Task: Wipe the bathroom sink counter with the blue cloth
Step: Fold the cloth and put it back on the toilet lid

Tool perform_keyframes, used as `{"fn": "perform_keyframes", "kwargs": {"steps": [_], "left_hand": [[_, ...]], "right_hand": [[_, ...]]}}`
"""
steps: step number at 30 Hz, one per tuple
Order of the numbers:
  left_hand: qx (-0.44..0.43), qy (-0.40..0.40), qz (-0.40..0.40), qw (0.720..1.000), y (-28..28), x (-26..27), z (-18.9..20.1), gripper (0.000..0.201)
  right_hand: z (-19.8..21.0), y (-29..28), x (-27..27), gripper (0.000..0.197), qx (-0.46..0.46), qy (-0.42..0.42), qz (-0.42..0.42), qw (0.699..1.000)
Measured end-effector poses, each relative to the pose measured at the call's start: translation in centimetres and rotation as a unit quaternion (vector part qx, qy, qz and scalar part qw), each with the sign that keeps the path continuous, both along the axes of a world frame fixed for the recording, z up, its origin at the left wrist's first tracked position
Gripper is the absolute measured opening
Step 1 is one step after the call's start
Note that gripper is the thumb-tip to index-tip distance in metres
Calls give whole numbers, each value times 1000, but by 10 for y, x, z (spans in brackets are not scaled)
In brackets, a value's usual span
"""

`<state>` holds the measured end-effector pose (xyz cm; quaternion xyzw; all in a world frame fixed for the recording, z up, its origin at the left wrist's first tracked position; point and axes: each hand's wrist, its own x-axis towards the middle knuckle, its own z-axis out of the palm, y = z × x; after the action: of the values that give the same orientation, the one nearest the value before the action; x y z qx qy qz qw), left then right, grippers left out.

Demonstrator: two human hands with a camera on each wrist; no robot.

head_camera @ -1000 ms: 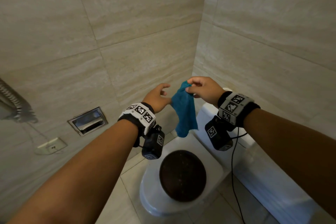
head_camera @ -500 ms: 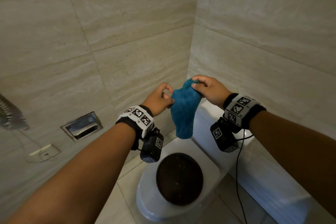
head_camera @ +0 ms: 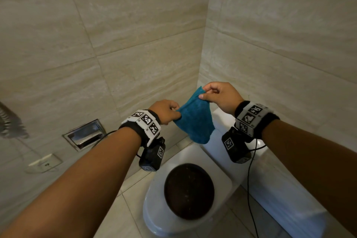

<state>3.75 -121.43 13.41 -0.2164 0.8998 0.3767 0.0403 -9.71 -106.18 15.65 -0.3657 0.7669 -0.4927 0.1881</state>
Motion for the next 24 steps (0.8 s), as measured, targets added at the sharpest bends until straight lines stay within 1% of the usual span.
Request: {"fn": "perform_keyframes", "kwargs": {"steps": [2, 4, 5, 7, 8, 10, 13, 15, 17, 19, 20, 22, 23, 24], "left_hand": [[6, -15, -15, 1000, 1, 1, 2, 15], [7, -12, -18, 1000, 0, 0, 4, 16], [3, -5, -16, 1000, -2, 0, 5, 18], [-2, 15, -7, 1000, -7, 0, 5, 17], [1, 29, 0, 1000, -9, 1, 6, 17], [6, 60, 20, 998, -13, 2, 7, 20], [-29, 106, 51, 993, -15, 0, 7, 23], [-22, 115, 54, 992, -12, -2, 7, 24], [39, 110, 60, 991, -8, -4, 7, 23], [118, 109, 95, 982, -3, -4, 8, 17], [144, 114, 113, 977, 0, -4, 9, 14], [151, 127, 126, 972, 2, -6, 6, 15], [140, 130, 125, 974, 2, -6, 5, 15], [133, 130, 124, 975, 2, -6, 3, 14]], "right_hand": [[-1, 1, 1, 9, 8, 8, 6, 1000], [-2, 2, 2, 6, 29, 20, 8, 999], [-3, 3, 2, 7, 44, 23, 10, 999], [-5, 5, 1, 19, 77, 24, 12, 997], [-6, 6, 1, 21, 92, 20, 13, 995], [-8, 7, 3, 17, 123, 15, 19, 992], [-10, 7, 5, 14, 148, 24, 26, 988], [-10, 6, 6, 14, 151, 29, 18, 988], [-8, 4, 9, 15, 130, -13, 11, 991], [-6, 4, 12, 25, 94, -106, 23, 990], [-6, 4, 12, 36, 77, -158, 37, 984], [-6, 7, 14, 64, 54, -240, 67, 967], [-8, 8, 14, 75, 51, -262, 77, 960], [-9, 9, 14, 81, 52, -273, 83, 957]]}}
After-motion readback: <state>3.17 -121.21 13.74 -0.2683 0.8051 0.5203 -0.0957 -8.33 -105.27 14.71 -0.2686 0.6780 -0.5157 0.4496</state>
